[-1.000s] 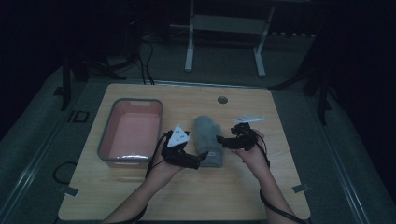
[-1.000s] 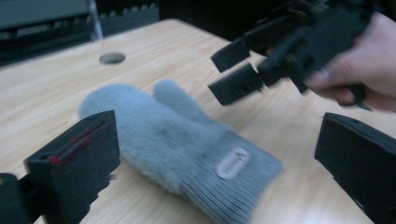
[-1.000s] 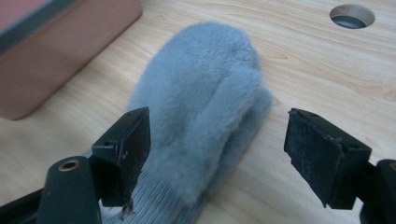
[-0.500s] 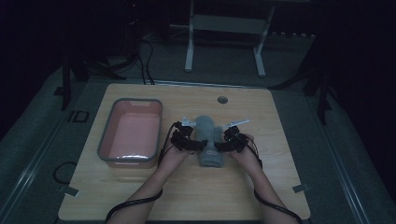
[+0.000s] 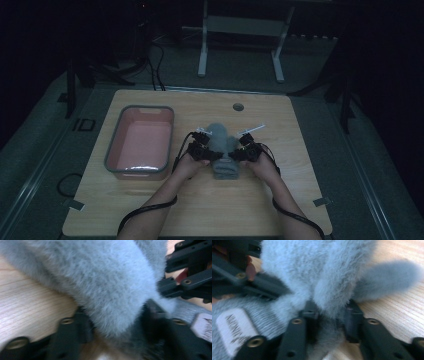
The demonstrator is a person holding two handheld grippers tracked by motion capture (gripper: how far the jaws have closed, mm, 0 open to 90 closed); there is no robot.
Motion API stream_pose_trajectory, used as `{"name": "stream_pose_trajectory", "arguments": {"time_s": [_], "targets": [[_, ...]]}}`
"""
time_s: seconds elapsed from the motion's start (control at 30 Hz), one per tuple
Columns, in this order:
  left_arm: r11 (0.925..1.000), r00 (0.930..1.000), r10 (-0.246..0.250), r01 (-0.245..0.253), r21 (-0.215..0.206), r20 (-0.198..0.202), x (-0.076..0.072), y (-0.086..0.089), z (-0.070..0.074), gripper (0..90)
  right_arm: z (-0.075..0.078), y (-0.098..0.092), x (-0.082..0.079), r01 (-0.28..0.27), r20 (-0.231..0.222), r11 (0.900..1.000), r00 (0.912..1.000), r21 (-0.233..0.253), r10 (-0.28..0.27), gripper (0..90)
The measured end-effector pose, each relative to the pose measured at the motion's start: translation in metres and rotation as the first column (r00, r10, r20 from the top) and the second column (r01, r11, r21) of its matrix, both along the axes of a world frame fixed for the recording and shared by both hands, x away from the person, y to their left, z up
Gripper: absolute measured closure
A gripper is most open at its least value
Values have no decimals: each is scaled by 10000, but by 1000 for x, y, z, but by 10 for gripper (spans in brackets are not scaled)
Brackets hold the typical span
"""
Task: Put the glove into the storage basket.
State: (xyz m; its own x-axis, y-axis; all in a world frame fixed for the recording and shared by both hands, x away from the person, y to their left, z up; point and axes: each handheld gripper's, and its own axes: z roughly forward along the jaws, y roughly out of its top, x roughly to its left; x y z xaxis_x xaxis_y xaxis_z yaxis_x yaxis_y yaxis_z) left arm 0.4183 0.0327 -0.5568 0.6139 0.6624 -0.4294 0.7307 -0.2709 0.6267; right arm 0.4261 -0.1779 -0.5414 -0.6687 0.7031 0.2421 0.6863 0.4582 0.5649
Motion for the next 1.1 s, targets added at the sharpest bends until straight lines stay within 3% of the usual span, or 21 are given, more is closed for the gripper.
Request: {"name": "stream_pose_trajectory", "arguments": {"time_s": [0.03, 0.13, 0.2, 0.3, 0.47, 0.77, 1.1], "targets": [[10000, 10000, -32, 31, 22, 92, -1, 0, 1, 650, 1, 2, -3, 18, 179, 9999, 9998, -155, -15, 734], [9999, 9995, 92, -90, -87, 301, -5, -1, 2, 695, 2, 6, -11, 263, 742, 9990, 9970, -356, -236, 765], [9995, 9993, 68, -56, -313, 369, -6, 1, 3, 730, 2, 5, -15, 411, 988, 9989, 9944, -234, -386, 775], [9995, 9989, -6, 20, -304, 470, -7, 2, 9, 751, 6, 3, -21, 499, 1209, 9987, 9915, -44, -490, 787], [9995, 9972, -271, 280, -124, 696, -8, 2, 26, 761, 19, 5, -27, 541, 1564, 9985, 9862, 2, -534, 794], [9971, 9895, -505, 577, -501, 1356, -16, 17, 61, 761, 54, 11, -39, 514, 2155, 9978, 9747, 419, -592, 794], [9971, 9798, -697, 743, -177, 1877, -22, 38, 97, 762, 87, 27, -45, 219, 2567, 9971, 9656, 733, -401, 794]]}}
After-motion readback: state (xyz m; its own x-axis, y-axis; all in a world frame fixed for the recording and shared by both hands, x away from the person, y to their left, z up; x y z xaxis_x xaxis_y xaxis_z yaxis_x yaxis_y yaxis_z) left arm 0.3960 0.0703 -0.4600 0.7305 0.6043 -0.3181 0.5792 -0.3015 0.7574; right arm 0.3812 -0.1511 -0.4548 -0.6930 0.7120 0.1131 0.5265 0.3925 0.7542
